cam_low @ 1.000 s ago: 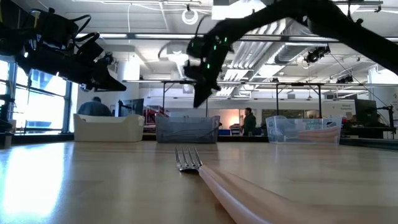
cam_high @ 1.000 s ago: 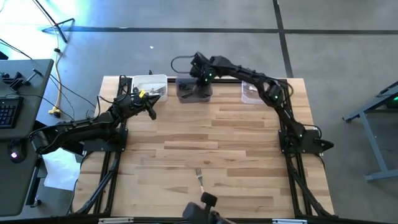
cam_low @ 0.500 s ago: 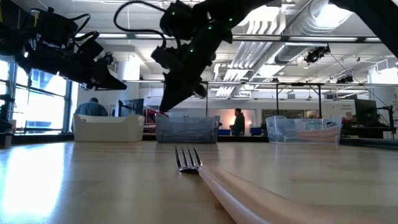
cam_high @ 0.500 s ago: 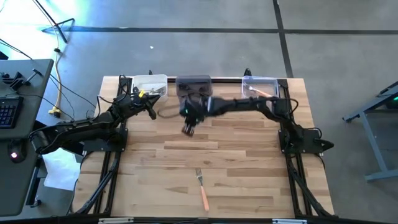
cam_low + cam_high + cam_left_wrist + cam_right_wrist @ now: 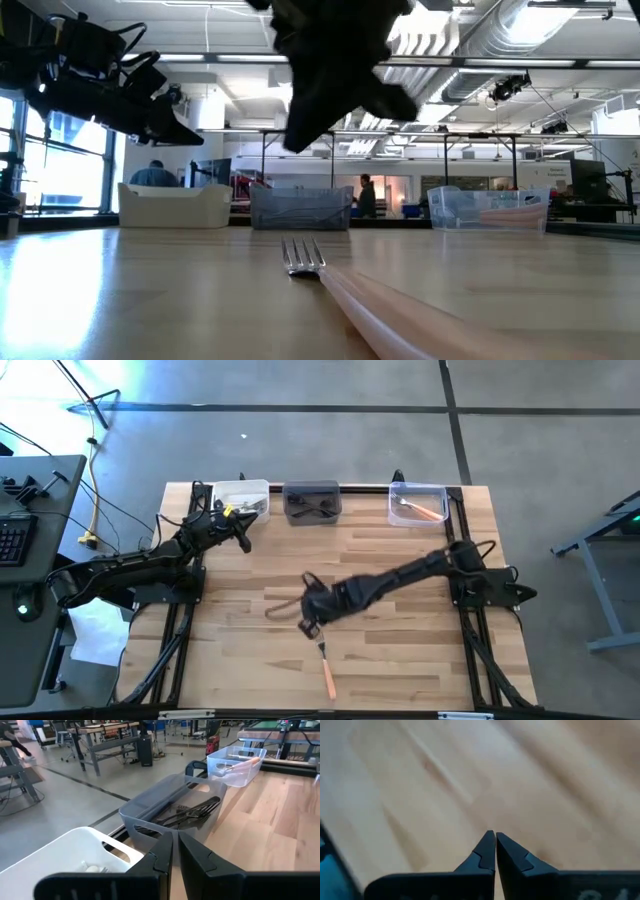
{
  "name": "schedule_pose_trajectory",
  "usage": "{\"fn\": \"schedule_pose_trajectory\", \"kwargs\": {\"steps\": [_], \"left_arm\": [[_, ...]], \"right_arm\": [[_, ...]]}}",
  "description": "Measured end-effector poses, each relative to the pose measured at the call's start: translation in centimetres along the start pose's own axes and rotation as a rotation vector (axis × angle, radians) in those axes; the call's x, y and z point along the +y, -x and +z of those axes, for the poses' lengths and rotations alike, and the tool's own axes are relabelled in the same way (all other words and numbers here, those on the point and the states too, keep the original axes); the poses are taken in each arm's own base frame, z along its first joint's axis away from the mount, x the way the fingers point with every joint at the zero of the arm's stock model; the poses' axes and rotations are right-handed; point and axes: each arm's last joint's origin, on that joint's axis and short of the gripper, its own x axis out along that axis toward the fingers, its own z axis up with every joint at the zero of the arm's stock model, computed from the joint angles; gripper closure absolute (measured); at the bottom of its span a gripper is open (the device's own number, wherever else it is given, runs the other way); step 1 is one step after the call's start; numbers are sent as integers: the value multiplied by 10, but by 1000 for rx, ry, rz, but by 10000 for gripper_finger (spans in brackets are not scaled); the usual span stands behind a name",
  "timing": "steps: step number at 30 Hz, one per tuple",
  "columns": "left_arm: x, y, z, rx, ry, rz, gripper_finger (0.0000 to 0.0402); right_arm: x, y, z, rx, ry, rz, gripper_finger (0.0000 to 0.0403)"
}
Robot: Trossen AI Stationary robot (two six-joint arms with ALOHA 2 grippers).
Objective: Sort silverware by color (type)
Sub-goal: Put the orange fork into the transparent bin
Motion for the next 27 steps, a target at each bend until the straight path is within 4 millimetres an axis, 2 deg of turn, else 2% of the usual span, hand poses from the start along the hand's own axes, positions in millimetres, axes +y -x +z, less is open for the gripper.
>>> {"fn": "schedule_pose_trajectory", "kwargs": {"steps": [4,7,13,17,22,27], "left_arm": [[-1,0,-1,15,2,-17,383],[-1,0,-3,33,2,-20,383],[-2,0,-5,53,25,-51,383],[-2,0,-5,54,29,-53,383],[-2,0,-5,55,28,-53,383],[-2,0,-6,62,23,-54,383]], "right_arm": [[18,11,-32,51,-133,-42,403],[24,13,-55,93,-214,-80,402],[37,13,-83,129,-287,-76,377],[45,3,-92,149,-296,-28,333],[47,-19,-96,164,-317,-6,275],[41,-34,-98,165,-329,-67,264]]}}
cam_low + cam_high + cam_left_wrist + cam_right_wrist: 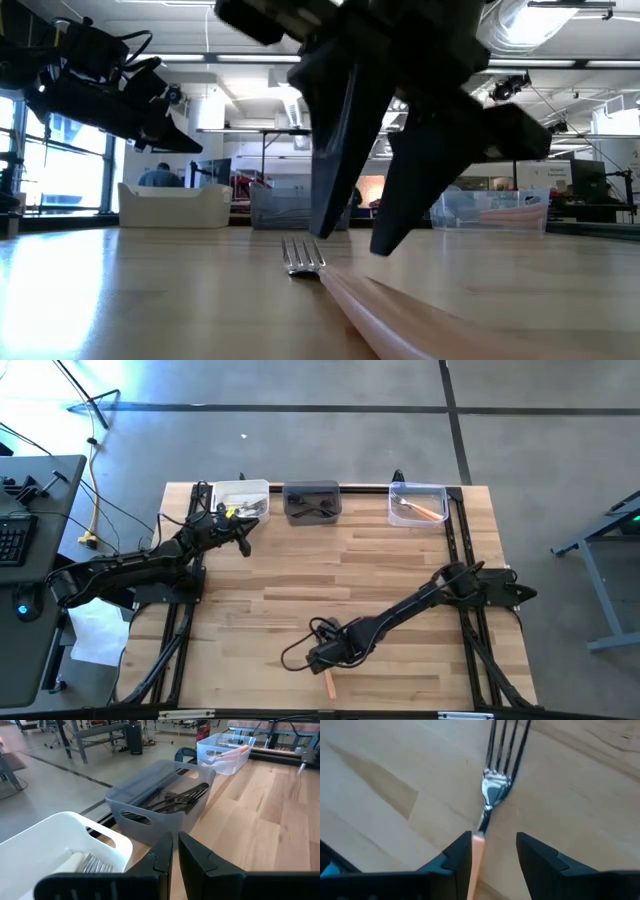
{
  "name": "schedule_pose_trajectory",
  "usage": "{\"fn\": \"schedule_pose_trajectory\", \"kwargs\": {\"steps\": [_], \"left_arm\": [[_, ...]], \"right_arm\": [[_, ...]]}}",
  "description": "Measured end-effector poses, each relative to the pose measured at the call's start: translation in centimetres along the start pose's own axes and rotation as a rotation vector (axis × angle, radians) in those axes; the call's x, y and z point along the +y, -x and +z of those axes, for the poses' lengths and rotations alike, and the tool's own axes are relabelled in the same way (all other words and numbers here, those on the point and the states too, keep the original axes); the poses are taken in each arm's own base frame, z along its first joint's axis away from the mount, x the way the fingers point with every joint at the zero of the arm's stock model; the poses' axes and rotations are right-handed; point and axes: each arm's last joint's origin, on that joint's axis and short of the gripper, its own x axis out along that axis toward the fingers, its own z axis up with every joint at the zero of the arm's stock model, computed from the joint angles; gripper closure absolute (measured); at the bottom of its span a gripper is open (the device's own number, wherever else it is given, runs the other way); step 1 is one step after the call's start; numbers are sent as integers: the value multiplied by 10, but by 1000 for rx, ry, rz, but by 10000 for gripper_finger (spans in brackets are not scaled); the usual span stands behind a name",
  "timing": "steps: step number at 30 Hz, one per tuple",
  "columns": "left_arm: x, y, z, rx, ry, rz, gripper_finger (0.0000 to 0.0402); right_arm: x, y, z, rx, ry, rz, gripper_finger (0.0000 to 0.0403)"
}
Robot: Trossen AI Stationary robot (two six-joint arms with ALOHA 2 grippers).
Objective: Sort silverware by color (type)
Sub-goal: Put the orange fork into the transparent bin
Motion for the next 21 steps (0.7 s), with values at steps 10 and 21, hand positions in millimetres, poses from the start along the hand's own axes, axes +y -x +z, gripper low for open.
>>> {"fn": "schedule_pose_trajectory", "kwargs": {"steps": [10,21], "left_arm": [[0,0,-1,12,-2,0,383],[0,0,-1,12,-13,3,383]], "right_arm": [[-4,-19,11,6,8,-32,263],[-13,-14,29,52,39,-145,279]]}}
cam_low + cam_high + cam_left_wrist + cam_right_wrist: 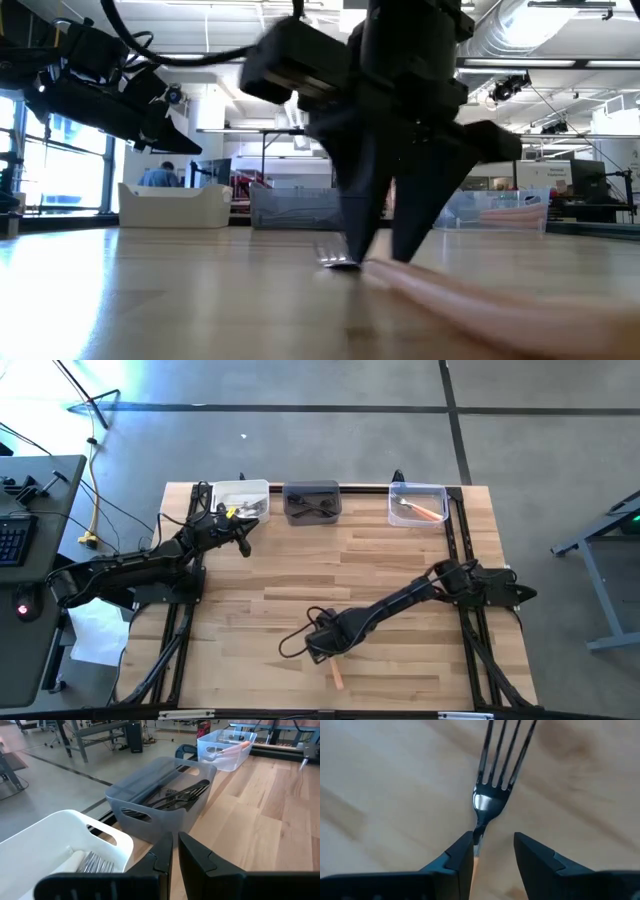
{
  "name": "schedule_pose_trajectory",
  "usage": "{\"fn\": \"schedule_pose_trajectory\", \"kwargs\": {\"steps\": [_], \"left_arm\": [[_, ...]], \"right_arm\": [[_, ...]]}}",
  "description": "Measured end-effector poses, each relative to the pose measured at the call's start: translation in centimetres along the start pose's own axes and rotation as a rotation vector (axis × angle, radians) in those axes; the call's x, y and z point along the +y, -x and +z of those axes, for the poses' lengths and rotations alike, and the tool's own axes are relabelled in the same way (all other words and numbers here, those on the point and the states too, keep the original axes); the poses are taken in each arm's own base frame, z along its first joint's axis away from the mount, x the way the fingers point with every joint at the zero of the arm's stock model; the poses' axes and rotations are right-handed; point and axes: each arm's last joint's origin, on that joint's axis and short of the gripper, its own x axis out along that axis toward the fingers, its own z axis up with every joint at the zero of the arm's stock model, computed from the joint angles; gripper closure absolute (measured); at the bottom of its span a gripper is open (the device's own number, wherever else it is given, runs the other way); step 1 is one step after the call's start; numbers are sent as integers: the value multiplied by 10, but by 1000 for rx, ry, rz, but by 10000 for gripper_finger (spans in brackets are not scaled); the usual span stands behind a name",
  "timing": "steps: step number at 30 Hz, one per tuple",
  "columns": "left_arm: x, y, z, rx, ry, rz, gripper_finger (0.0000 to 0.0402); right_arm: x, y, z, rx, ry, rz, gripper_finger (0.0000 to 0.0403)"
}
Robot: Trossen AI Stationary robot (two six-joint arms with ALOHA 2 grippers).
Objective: Sort silverware by color (type)
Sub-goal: Put the orange fork into the transparent bin
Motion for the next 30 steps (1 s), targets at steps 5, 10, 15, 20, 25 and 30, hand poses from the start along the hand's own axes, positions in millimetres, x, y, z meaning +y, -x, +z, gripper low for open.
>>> {"fn": "schedule_pose_trajectory", "kwargs": {"steps": [5,10,15,20,25,30], "left_arm": [[0,0,0,0,0,0,383],[0,0,0,0,0,0,383],[0,0,0,0,-4,0,383],[0,0,-1,10,-7,-1,383],[0,0,-2,16,-7,-1,383],[0,0,-3,26,-6,-1,383]], "right_arm": [[-3,19,9,1,36,-131,279],[4,37,13,-4,60,-117,280],[2,26,8,8,118,-108,280],[-5,6,6,18,125,-79,280],[-10,0,5,27,131,-89,290],[-12,-1,9,36,186,-90,351]]}}
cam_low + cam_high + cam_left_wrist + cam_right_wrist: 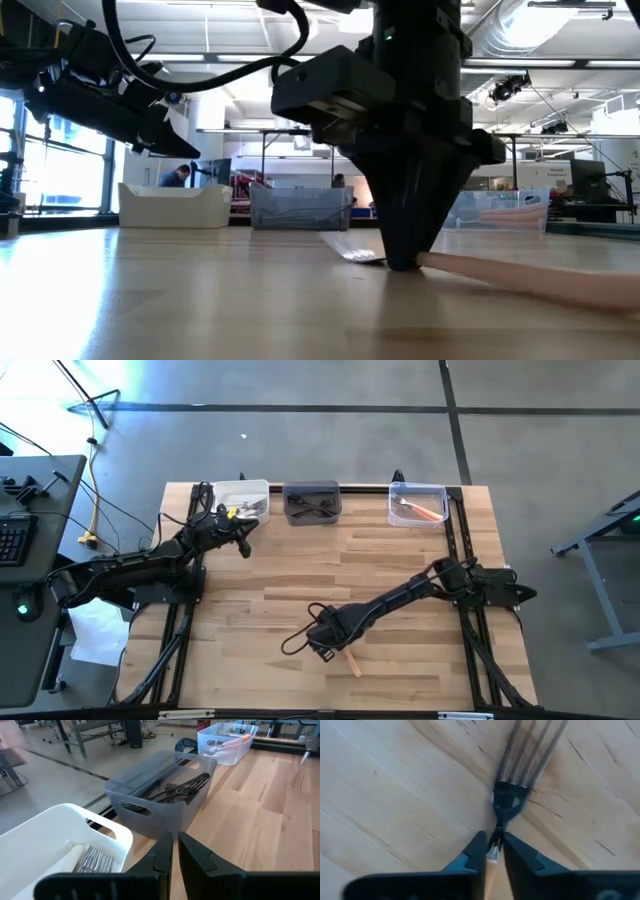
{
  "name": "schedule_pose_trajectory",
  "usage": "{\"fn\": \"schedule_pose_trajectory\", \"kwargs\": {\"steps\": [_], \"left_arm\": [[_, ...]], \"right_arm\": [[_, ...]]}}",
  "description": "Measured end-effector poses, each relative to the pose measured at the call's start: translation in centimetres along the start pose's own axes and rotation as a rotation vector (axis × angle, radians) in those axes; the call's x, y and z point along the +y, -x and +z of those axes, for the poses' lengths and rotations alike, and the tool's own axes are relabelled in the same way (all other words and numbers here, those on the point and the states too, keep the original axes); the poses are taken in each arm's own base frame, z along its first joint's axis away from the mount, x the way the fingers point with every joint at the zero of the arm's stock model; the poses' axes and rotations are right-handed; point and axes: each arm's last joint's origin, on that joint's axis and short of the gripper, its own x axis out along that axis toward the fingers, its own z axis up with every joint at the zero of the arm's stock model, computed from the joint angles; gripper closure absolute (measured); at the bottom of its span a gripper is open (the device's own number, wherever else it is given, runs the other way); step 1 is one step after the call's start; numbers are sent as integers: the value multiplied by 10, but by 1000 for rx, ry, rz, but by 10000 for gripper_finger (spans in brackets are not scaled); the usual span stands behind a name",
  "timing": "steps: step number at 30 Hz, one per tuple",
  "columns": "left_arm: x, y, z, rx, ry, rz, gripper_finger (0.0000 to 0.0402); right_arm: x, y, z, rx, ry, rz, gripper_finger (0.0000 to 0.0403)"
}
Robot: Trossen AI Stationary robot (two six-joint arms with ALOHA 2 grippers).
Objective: Sort silverware by color (type)
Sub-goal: Put the orange fork into the transparent bin
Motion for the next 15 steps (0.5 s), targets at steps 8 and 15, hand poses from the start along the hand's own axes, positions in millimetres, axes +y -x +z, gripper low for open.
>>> {"fn": "schedule_pose_trajectory", "kwargs": {"steps": [8,15], "left_arm": [[0,0,-1,7,1,0,383],[0,0,-1,8,0,-1,383]], "right_arm": [[-10,9,22,26,101,-30,381],[-48,69,66,-20,199,-188,396]]}}
